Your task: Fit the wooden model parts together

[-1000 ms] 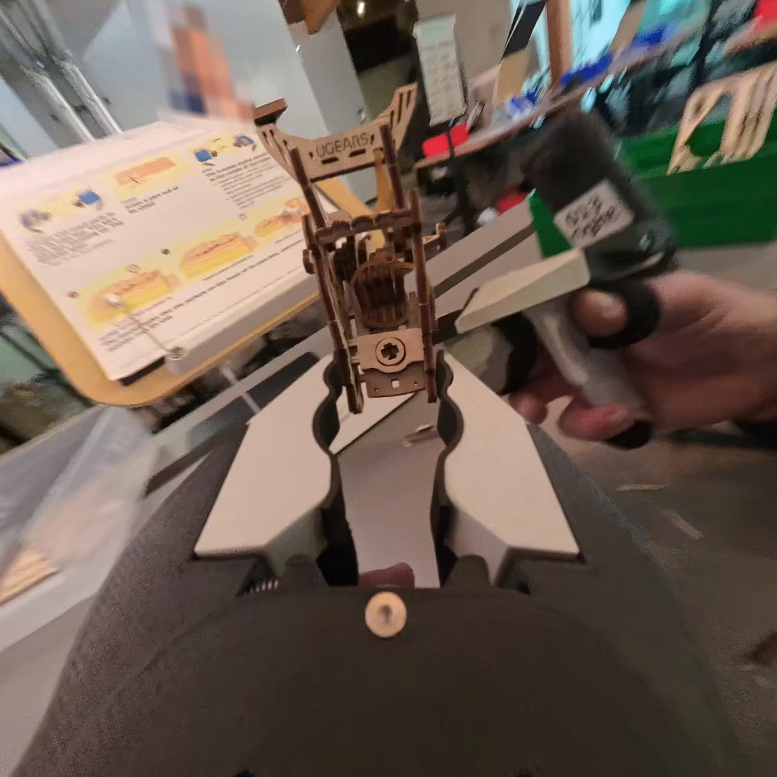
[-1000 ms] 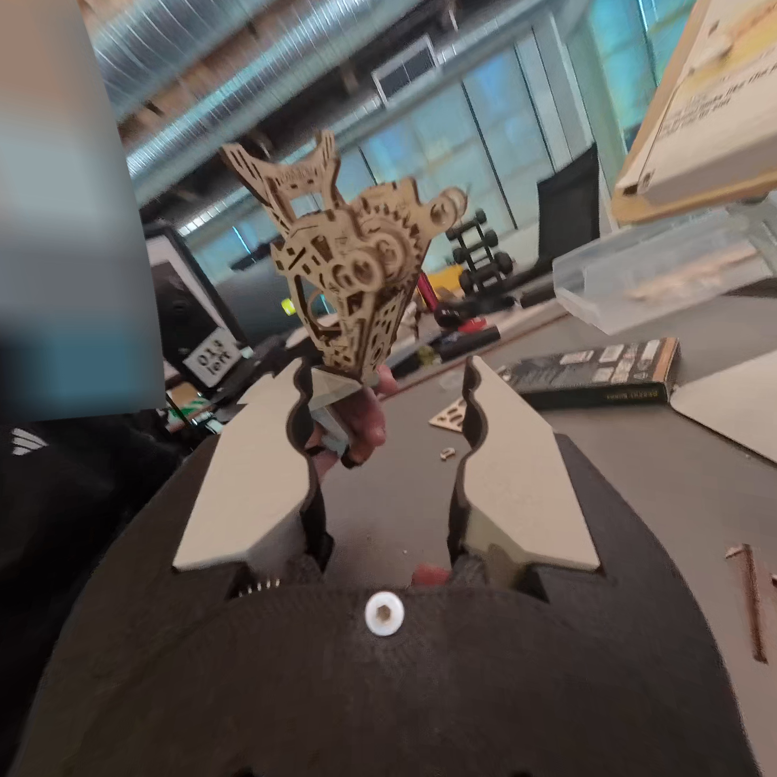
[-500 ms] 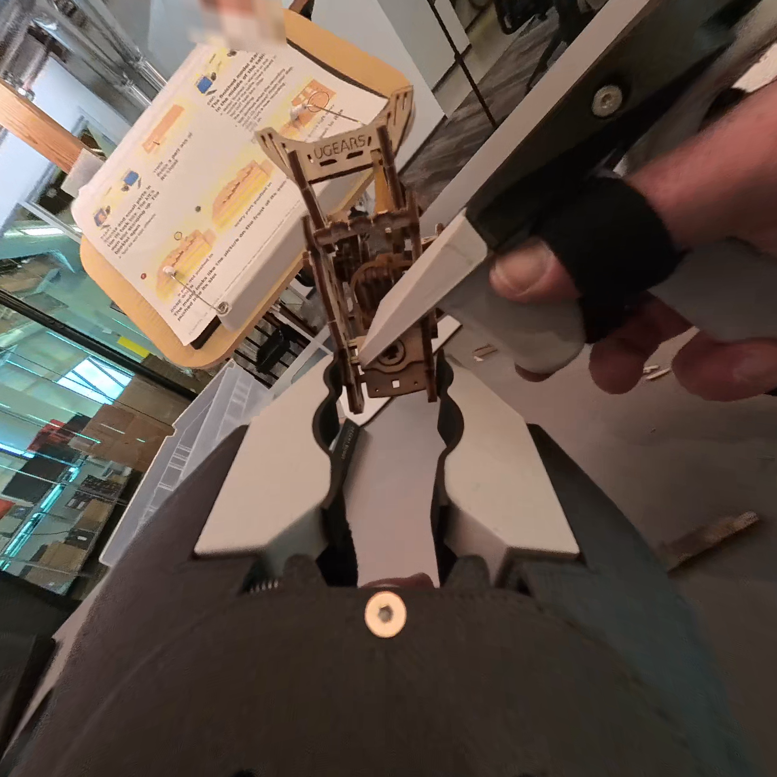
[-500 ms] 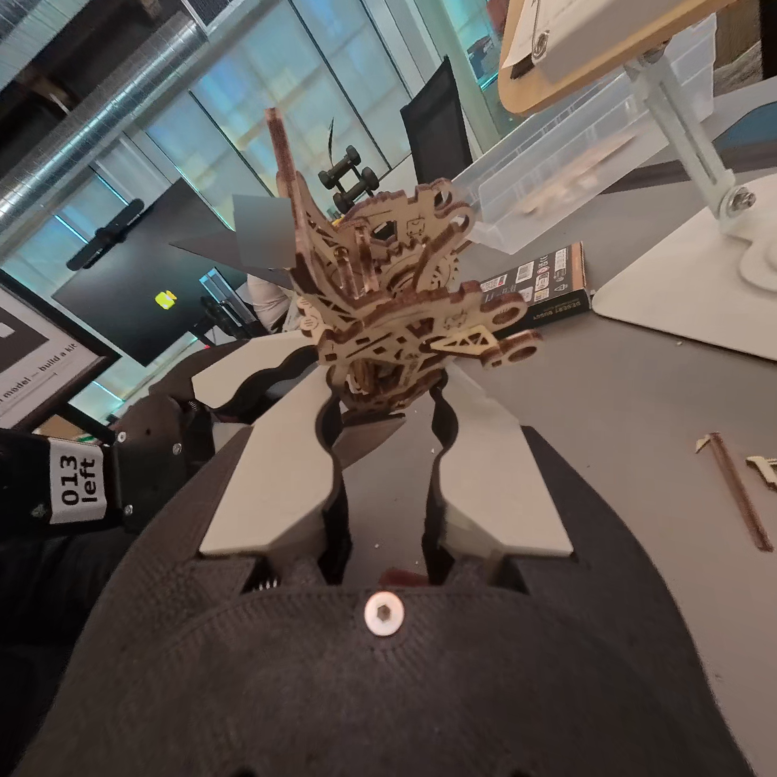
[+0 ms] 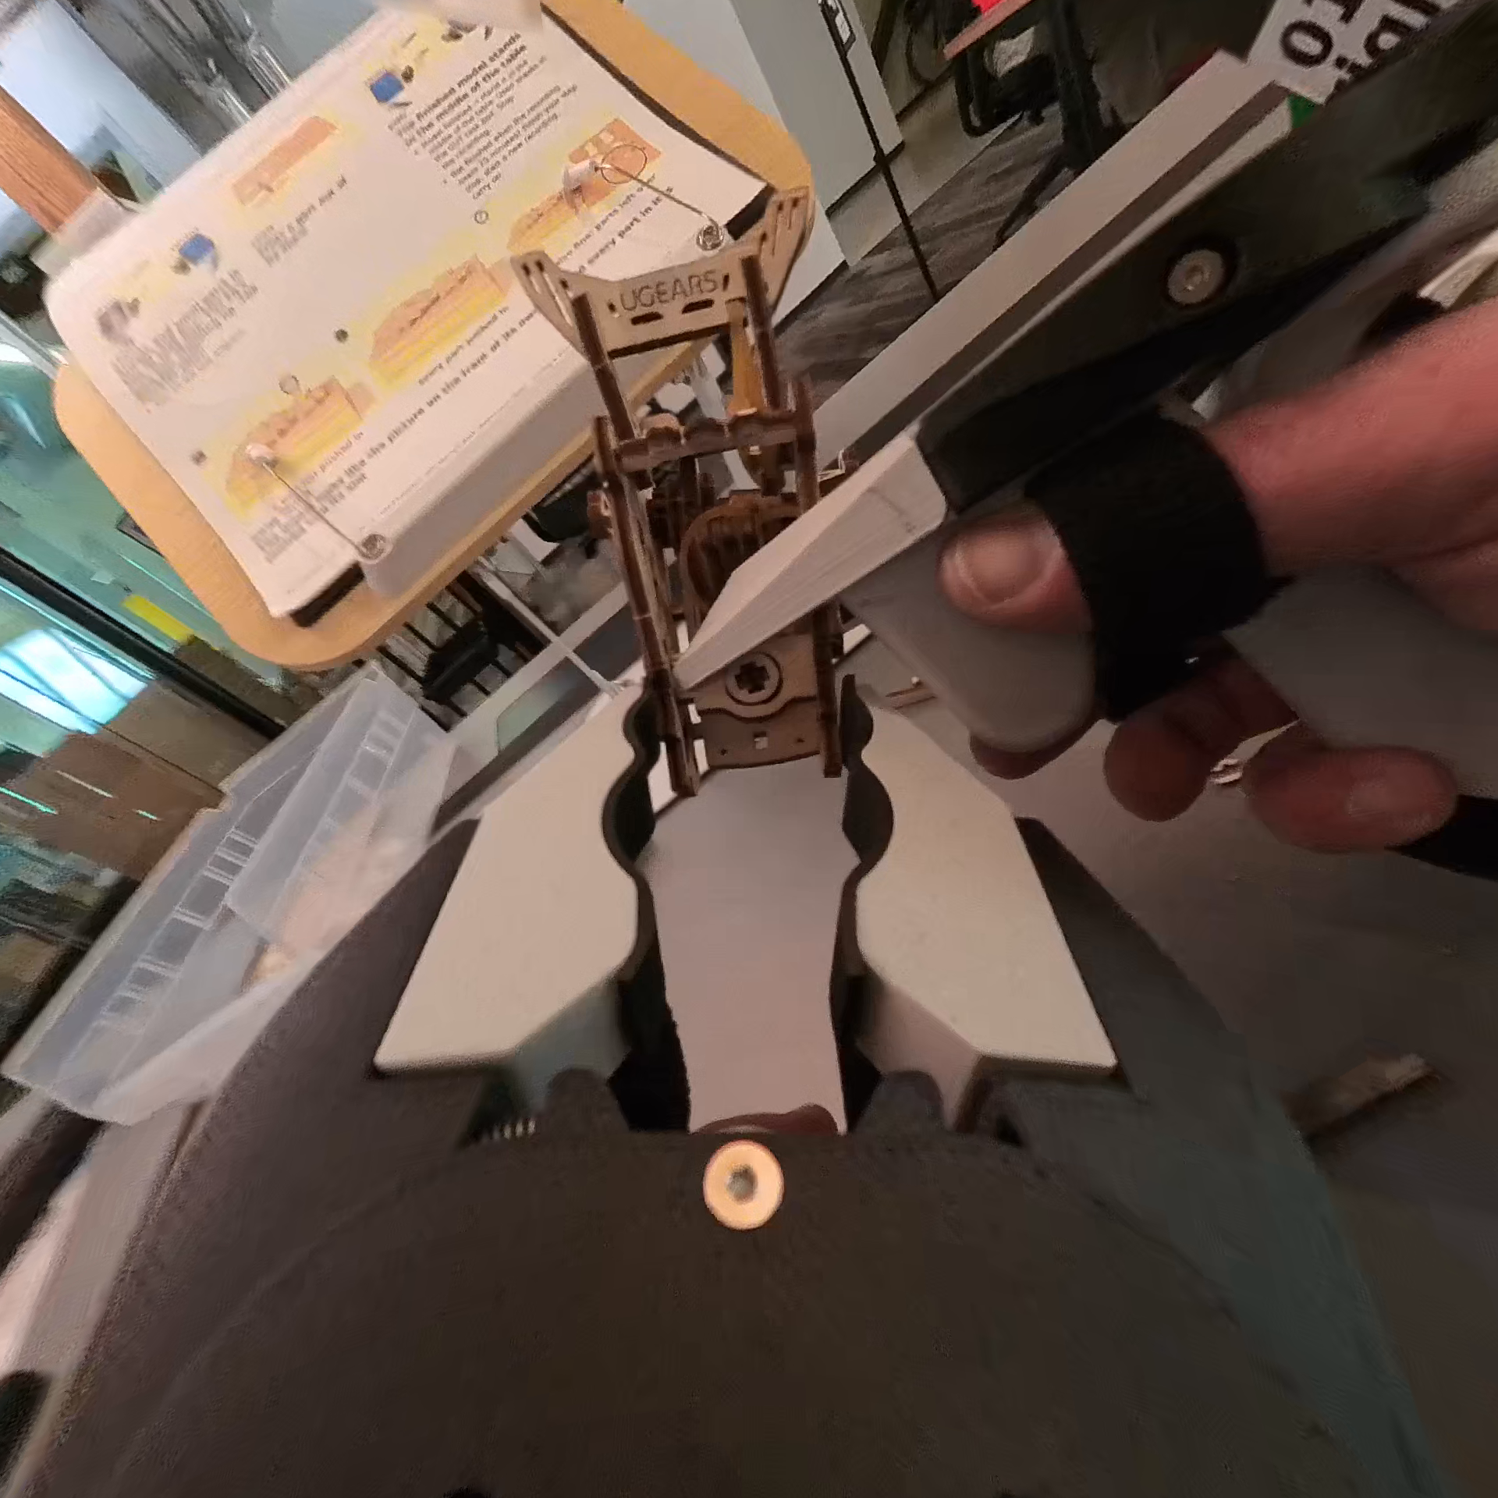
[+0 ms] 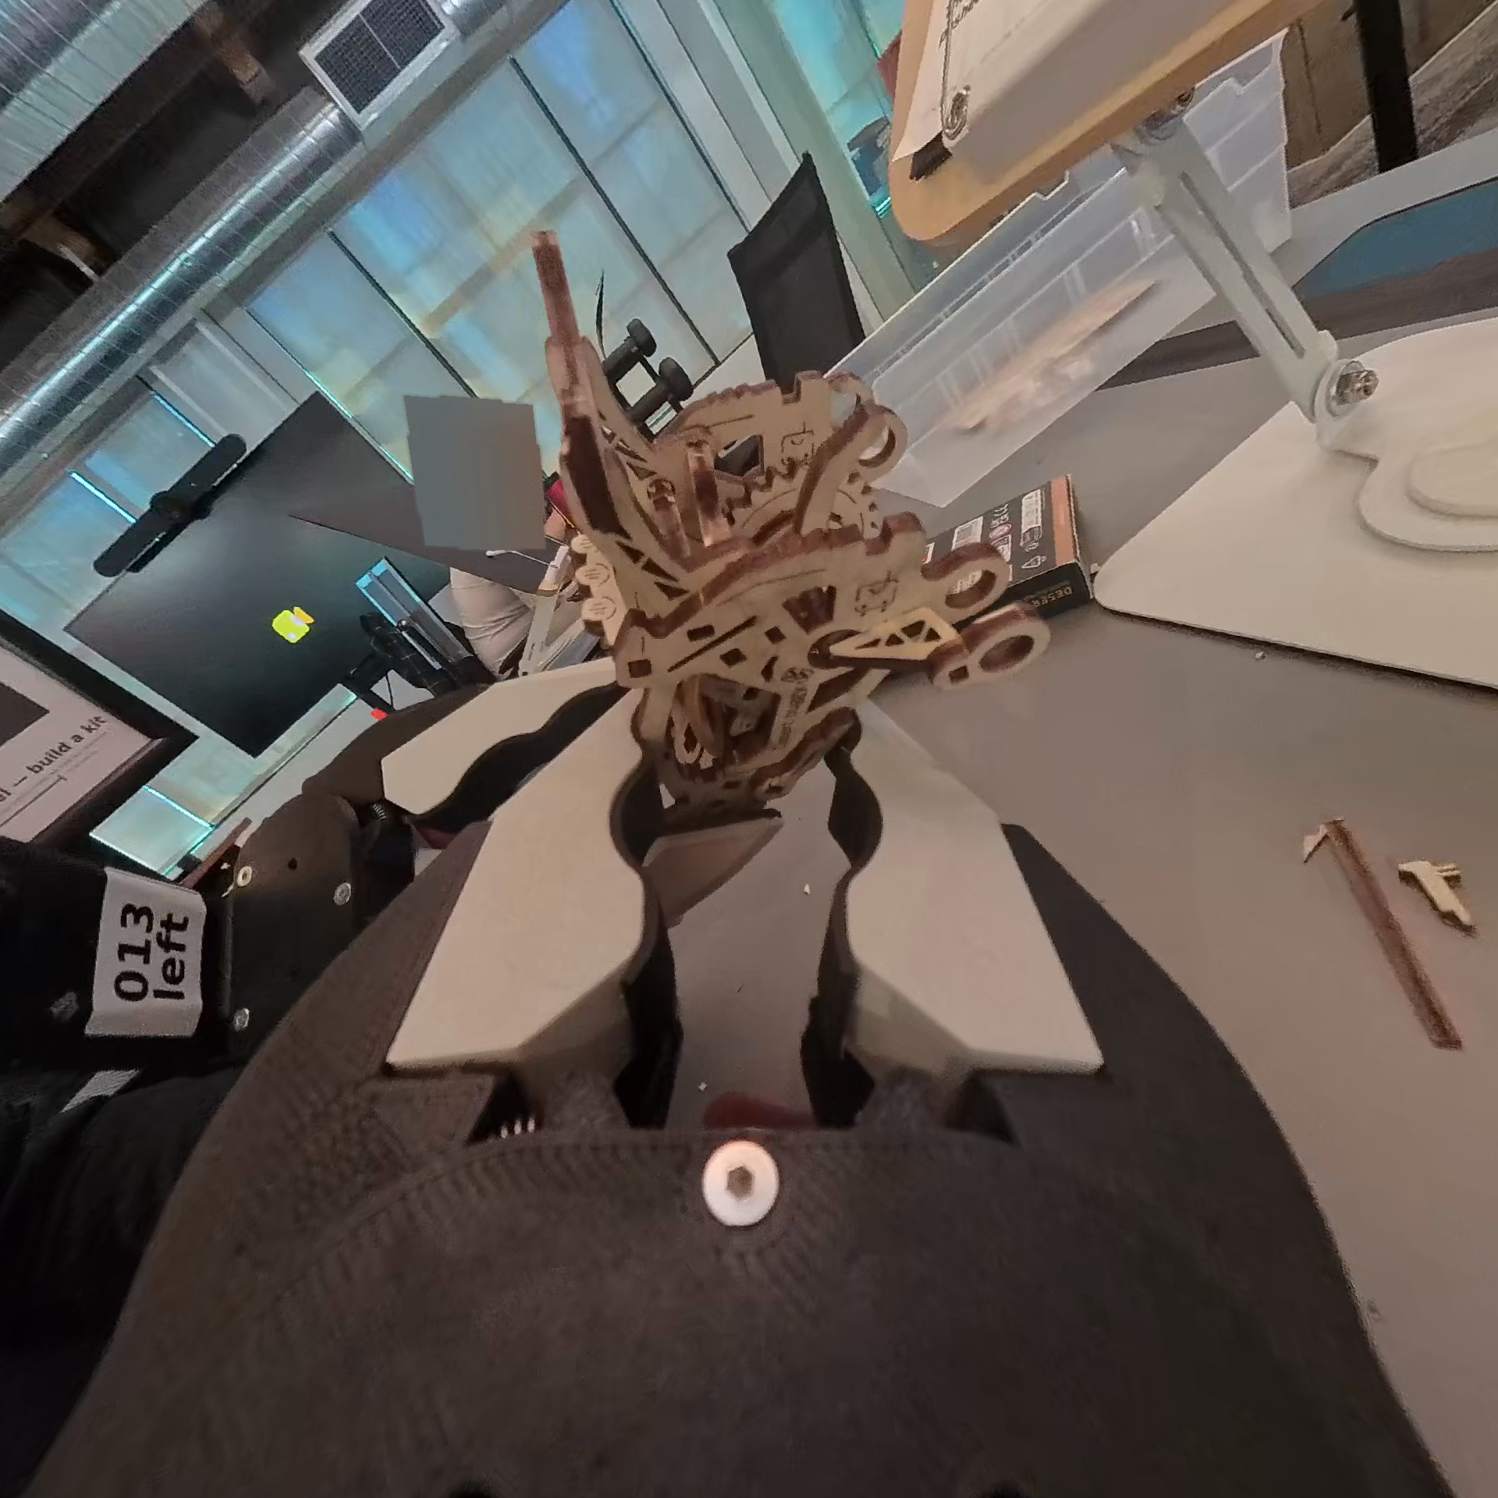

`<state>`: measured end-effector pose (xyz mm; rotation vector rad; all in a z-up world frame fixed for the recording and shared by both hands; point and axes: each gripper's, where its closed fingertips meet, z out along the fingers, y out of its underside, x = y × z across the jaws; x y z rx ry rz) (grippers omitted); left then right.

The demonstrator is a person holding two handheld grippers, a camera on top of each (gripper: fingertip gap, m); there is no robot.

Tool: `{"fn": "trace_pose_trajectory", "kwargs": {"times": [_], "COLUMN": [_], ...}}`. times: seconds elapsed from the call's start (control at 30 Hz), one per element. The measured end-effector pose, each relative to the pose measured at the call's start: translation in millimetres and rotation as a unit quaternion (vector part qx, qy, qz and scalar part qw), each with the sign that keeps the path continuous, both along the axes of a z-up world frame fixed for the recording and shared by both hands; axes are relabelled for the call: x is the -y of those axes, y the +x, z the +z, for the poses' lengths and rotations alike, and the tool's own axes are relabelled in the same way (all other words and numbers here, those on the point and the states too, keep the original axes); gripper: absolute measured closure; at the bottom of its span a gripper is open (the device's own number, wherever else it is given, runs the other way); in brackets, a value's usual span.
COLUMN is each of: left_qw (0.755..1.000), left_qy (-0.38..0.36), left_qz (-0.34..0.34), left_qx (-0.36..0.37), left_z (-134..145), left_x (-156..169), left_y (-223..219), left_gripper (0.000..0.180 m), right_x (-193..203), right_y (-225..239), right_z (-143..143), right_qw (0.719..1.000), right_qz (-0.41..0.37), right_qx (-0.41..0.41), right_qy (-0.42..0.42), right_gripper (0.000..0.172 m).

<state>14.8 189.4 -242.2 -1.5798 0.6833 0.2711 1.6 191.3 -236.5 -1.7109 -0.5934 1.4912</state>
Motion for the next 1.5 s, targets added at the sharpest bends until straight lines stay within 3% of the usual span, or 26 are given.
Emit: {"fn": "trace_pose_trajectory", "kwargs": {"times": [0.37,0.97,1.1,1.2,1.23,1.37,1.5], "left_qw": [0.999,0.999,0.999,0.996,0.996,0.997,0.999], "left_qy": [-0.01,0.01,0.018,-0.005,-0.013,-0.011,0.018], "left_qz": [-0.001,0.027,0.0,-0.013,-0.031,-0.024,0.006], "left_qx": [0.049,-0.015,0.035,0.086,0.083,0.077,0.034], "left_z": [-7.8,-13.5,-6.5,-4.4,-6.8,-7.5,-3.3], "left_x": [-1.5,-6.5,-4.5,-7.8,-6.6,-5.6,-6.6], "left_y": [0.7,-1.7,0.1,-3.5,-0.6,-4.0,-6.3], "left_gripper": [0.14,0.14,0.139,0.121,0.131,0.132,0.134], "right_x": [-3.1,-8.2,-6.0,1.6,3.5,6.0,2.0], "right_y": [-0.2,1.0,0.0,-5.1,-6.3,-9.0,-7.2], "right_z": [-7.1,-14.7,-11.4,-11.8,-11.6,-13.2,-11.0], "right_qw": [1.0,0.999,0.999,0.999,0.999,0.999,1.0], "right_qz": [-0.005,-0.029,-0.012,0.016,0.026,0.046,0.014], "right_qx": [0.003,0.036,0.027,0.027,0.023,0.019,0.023], "right_qy": [-0.013,0.017,0.018,0.017,0.012,-0.001,0.008], "right_gripper": [0.135,0.137,0.136,0.136,0.136,0.135,0.135]}}
